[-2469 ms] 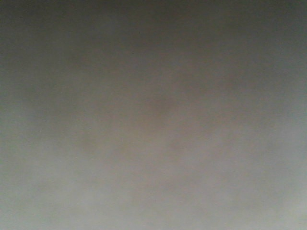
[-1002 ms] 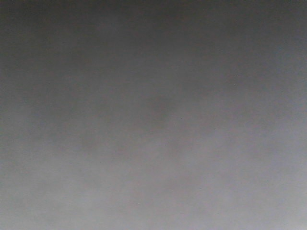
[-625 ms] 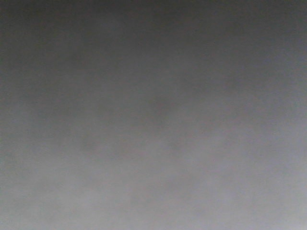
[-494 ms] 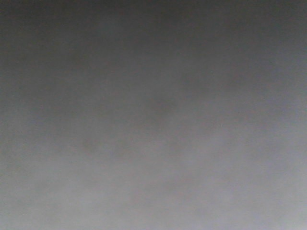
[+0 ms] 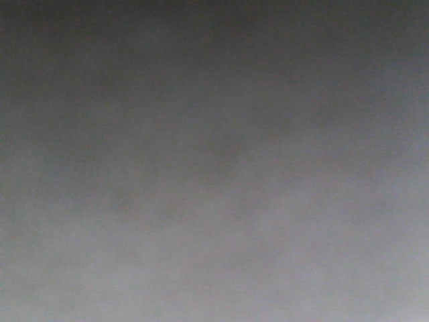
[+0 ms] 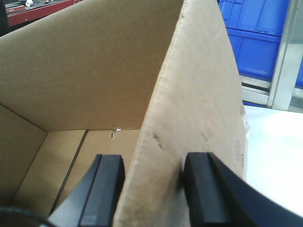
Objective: Grab box from left shelf to table start
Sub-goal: 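Lower the box onto the white table with both grippers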
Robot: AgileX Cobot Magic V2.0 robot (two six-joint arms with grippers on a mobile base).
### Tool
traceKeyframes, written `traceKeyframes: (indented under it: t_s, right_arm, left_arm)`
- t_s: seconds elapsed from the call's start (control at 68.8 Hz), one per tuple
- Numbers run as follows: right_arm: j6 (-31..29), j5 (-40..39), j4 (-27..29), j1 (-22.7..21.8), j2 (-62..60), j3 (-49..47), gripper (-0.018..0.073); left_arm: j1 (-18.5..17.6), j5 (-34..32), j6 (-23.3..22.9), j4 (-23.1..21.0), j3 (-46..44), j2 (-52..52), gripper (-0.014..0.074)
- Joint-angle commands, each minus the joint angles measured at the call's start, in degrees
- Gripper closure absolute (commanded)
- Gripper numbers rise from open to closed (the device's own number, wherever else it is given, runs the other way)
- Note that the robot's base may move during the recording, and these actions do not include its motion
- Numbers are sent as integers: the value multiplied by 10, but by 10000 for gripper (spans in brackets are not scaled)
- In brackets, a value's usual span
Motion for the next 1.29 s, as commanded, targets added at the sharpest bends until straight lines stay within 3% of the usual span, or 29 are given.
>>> traceKeyframes:
  t_s: [0.0, 0.247, 0.436, 0.683, 1.002, 1.278]
  right_arm:
    - [-3, 16, -28, 0, 1, -13, 502]
    - [-3, 24, -28, 0, 60, -16, 502]
    - [-3, 50, -28, 0, 164, -49, 502]
    - [-3, 51, -33, 0, 322, -137, 502]
    - [-3, -1, -47, 0, 473, -173, 502]
    - [-3, -44, -95, 0, 569, -173, 502]
  left_arm:
    - [-2, 78, 8, 38, -11, 7, 689]
    - [-2, 92, 20, 74, -130, 72, 689]
    - [-2, 123, 20, 105, -263, 196, 689]
    - [-2, 93, 20, 119, -386, 365, 689]
    - [-2, 27, 20, 132, -429, 526, 689]
    - [-1, -13, 20, 182, -429, 642, 689]
